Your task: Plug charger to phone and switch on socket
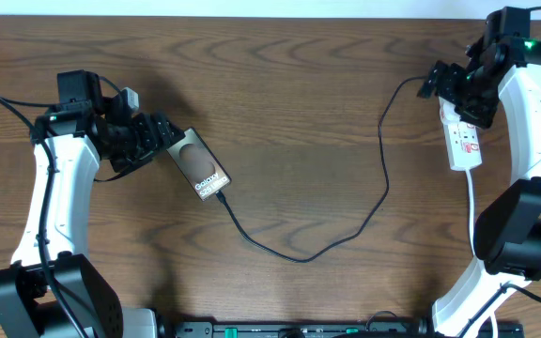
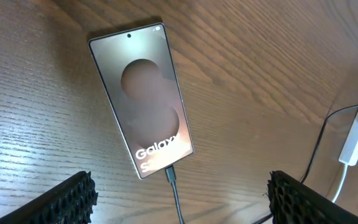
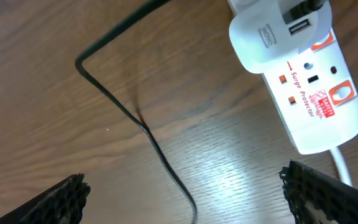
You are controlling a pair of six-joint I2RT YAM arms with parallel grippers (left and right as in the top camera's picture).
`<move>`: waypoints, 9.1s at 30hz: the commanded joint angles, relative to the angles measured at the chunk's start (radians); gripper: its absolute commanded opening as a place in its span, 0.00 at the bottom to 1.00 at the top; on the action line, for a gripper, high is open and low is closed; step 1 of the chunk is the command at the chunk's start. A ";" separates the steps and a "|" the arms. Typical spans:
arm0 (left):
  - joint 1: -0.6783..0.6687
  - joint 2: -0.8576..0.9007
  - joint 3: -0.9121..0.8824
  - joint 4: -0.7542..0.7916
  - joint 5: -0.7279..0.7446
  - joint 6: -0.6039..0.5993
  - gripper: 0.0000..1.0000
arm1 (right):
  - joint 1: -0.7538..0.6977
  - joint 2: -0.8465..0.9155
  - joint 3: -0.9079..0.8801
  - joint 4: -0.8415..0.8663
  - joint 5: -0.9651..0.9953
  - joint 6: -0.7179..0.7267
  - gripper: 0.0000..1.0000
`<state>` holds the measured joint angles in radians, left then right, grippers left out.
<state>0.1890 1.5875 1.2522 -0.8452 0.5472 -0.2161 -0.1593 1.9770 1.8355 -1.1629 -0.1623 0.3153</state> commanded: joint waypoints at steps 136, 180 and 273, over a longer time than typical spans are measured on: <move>0.005 -0.367 0.133 -0.149 -0.276 0.002 0.86 | 0.431 0.029 0.806 -0.532 0.241 -0.087 0.99; -0.277 -1.240 -0.922 0.901 -0.511 0.018 0.86 | 0.430 0.029 0.806 -0.532 0.241 -0.087 0.99; -0.229 -1.584 -1.248 0.772 -0.544 0.021 0.86 | 0.429 0.030 0.806 -0.535 0.257 -0.087 0.99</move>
<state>-0.0456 0.0109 0.0147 -0.0235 0.0170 -0.2081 0.2649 2.0026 2.6366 -1.6947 0.0822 0.2195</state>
